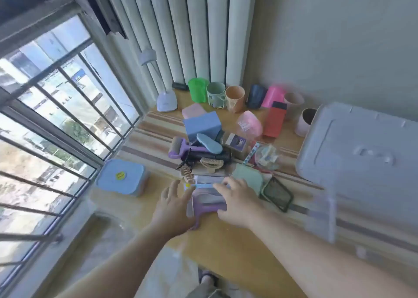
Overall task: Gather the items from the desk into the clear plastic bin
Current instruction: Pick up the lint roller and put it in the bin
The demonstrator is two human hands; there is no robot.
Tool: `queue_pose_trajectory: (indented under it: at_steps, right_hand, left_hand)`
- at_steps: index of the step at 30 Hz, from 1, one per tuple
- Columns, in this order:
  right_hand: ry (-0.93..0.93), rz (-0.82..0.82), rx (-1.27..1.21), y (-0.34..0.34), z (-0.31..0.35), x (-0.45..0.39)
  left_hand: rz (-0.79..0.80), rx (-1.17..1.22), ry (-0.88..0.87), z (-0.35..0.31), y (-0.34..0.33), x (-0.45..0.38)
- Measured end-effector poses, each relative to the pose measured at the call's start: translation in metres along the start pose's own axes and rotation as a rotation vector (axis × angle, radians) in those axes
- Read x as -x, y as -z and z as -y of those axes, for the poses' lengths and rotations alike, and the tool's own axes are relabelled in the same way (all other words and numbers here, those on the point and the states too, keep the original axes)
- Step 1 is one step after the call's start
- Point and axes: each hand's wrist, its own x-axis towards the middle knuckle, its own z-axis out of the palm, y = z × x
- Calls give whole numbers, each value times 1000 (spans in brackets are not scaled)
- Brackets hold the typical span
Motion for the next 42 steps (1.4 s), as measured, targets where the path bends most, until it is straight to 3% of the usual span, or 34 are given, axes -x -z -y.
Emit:
queue_pose_trajectory:
  at_steps: [2, 8, 13, 22, 26, 29, 33, 38, 42]
  right_hand:
    - [-18, 14, 109, -13, 5, -18]
    - [-21, 90, 183, -58, 14, -35]
    - [-69, 126, 92, -74, 17, -37]
    - [-97, -138, -215, -22, 23, -30]
    - [-121, -201, -300, 0, 23, -18]
    - [-174, -247, -272, 7, 10, -3]
    - [-319, -288, -195, 20, -18, 29]
    - [-435, -321, -158, 20, -36, 63]
    - [-454, -324, -172, 15, -39, 72]
  left_hand:
    - [-84, -108, -145, 7, -22, -14]
    - [7, -409, -273, 23, -67, -32]
    - [43, -217, -279, 32, -51, -35]
    - [65, 55, -602, 25, 51, -53]
    - [71, 50, -703, 7, 77, -58]
    - [174, 99, -637, 1, 71, -66]
    - [241, 48, -400, 2, 35, -87]
    - [-95, -252, -369, -29, -1, -98]
    - [-131, -415, -455, -42, -12, -102]
